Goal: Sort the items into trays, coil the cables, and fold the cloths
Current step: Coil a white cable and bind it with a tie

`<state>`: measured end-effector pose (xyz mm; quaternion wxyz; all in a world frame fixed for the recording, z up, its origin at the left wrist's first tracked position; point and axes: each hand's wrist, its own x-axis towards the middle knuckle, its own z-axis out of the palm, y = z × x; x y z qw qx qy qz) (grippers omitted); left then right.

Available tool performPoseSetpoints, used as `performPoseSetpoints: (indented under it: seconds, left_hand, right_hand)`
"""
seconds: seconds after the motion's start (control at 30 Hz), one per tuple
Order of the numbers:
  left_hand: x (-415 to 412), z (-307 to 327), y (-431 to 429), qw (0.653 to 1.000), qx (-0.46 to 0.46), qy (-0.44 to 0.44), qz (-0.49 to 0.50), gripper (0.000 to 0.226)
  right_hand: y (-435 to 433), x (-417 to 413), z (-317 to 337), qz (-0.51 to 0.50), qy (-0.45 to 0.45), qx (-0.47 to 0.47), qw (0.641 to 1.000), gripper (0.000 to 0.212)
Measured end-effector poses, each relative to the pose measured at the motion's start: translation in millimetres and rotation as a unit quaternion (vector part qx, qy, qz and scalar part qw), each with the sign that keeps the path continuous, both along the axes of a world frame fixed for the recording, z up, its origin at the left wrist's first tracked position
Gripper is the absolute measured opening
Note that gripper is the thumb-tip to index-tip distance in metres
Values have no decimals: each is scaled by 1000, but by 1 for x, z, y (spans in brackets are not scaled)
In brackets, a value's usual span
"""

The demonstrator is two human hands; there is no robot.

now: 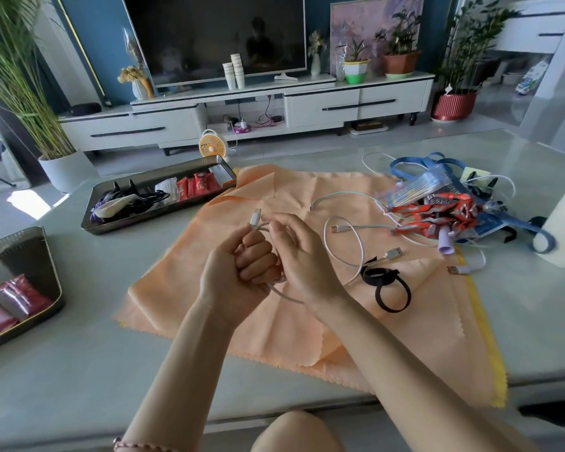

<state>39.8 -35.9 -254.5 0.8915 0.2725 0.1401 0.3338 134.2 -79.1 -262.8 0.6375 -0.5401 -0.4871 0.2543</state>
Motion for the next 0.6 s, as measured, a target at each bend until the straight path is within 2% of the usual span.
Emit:
performPoseSetpoints:
  seconds: [0.13, 0.23, 0.4, 0.53, 0.6]
  left_hand:
    - [4, -1, -4, 999, 23, 32, 20, 34]
    - [5, -2, -6, 997, 38, 62, 24, 42]
    - [7, -1, -13, 994, 42, 92, 33, 55]
    - [7, -2, -18, 993, 32, 105, 37, 53]
    - [3, -2, -14, 996, 23, 72, 46, 45]
  right_hand:
    - [-1, 0, -6, -26, -58, 15, 998, 18]
    - [-1, 5, -12, -59, -108, 22, 992, 14]
    - [0, 5, -18, -95, -166, 21, 981, 33]
    - [1, 6, -20, -111, -156, 1, 982, 37]
    - [0, 7, -15, -52, -78, -24, 995, 31]
